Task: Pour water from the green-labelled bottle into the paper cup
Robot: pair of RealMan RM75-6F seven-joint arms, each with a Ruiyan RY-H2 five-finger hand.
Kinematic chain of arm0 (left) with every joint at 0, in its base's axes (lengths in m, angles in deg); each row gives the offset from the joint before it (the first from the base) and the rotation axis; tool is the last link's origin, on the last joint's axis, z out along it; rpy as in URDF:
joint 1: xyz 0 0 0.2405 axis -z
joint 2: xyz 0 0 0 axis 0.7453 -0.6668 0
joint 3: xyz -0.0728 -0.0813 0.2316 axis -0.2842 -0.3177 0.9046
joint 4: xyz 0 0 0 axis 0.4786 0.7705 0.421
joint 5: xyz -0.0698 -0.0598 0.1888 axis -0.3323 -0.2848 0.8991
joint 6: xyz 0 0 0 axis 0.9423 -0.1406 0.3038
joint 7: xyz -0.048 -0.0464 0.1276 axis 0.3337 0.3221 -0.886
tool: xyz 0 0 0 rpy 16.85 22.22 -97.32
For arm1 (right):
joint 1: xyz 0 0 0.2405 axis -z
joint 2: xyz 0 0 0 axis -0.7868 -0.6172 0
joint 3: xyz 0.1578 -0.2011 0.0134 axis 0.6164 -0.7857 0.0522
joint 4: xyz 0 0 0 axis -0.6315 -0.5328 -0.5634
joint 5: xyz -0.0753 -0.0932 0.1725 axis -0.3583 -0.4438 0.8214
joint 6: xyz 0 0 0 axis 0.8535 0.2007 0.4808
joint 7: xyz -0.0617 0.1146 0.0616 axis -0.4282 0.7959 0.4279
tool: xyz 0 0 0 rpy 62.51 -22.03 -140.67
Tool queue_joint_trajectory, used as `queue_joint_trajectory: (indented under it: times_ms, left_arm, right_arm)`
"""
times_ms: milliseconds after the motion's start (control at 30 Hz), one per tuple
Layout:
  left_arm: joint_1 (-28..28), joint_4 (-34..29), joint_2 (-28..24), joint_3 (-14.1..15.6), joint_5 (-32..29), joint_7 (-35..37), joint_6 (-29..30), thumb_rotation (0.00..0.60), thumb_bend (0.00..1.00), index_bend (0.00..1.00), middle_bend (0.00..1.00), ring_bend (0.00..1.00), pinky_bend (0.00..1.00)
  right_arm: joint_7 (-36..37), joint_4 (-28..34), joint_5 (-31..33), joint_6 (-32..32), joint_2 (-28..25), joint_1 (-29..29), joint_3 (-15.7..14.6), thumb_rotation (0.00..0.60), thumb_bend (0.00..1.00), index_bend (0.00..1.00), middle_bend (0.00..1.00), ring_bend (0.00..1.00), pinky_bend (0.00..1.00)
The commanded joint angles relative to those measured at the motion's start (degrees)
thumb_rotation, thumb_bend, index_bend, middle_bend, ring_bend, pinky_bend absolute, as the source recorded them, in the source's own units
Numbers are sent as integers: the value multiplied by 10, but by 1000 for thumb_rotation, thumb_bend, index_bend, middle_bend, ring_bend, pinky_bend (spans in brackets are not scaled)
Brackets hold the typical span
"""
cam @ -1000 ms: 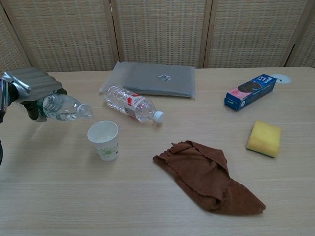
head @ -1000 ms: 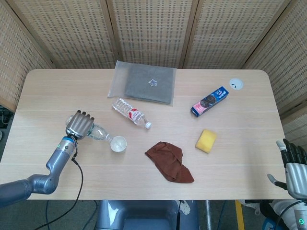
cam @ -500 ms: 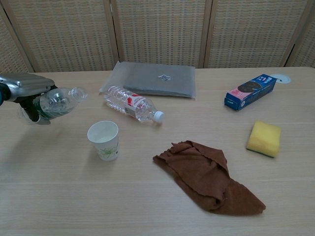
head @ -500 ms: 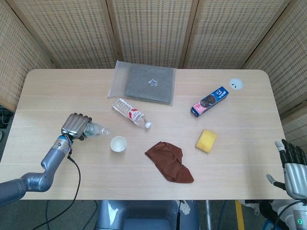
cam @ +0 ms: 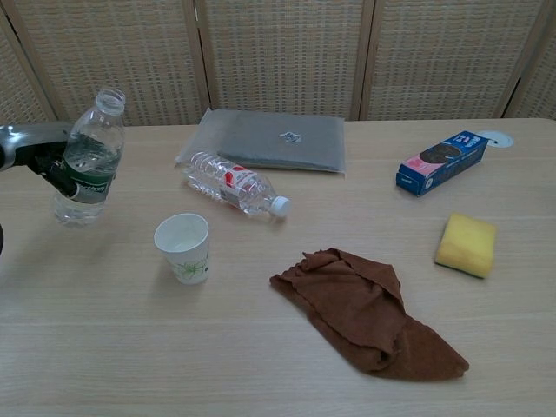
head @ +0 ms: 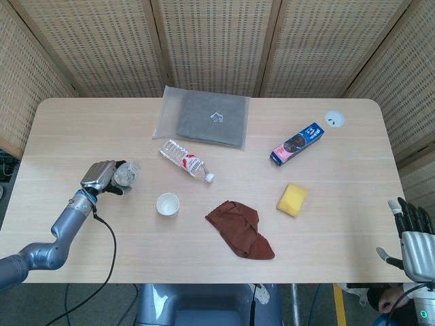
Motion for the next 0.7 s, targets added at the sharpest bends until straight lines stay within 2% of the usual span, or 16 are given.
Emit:
queue_joint_trajectory:
  times_ms: [33,233,367,700]
  left_arm:
    - [-28,25,21,-27,58,128,-3,600,645,675,505,345,393]
    - [-52,102,84,-24,134,274,56,600,634,675,505,345,393]
    - [-60,150,118,-23,152,356,75,600,626,675,505,345,393]
    - [-62,225,171,-6,180,449,88,600,600,675,495,345,386]
  right_arm:
    - [0,0,0,0,0,0,0,600,0,0,0,0,0]
    - [1,-1,1,-1,0,0,0,600,0,0,0,0,0]
    - [2,-1,2,-2,0,-1,0,600,0,0,0,0,0]
    - [1,-2,2,-2,0,-1,0,600,0,0,0,0,0]
